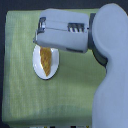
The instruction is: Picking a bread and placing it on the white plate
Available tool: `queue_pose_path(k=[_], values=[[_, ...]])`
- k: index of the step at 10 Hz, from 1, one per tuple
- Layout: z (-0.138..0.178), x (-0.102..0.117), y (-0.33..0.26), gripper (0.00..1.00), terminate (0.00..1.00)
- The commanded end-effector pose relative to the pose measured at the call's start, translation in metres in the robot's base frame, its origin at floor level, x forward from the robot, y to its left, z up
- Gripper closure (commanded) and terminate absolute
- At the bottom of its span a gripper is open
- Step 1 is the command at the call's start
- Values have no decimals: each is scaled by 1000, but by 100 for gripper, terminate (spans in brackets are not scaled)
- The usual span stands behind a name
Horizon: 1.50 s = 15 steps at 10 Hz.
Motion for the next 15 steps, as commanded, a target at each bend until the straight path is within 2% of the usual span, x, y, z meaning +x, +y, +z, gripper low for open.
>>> queue_pose_path(k=[1, 5, 6, 8, 10, 15], values=[[108, 19, -61, 0, 0], [129, -8, -117, 0, 0], [126, -23, -144, 0, 0], [120, -38, -177, 0, 0], [119, -61, -243, 0, 0], [112, -73, -331, 0, 0]])
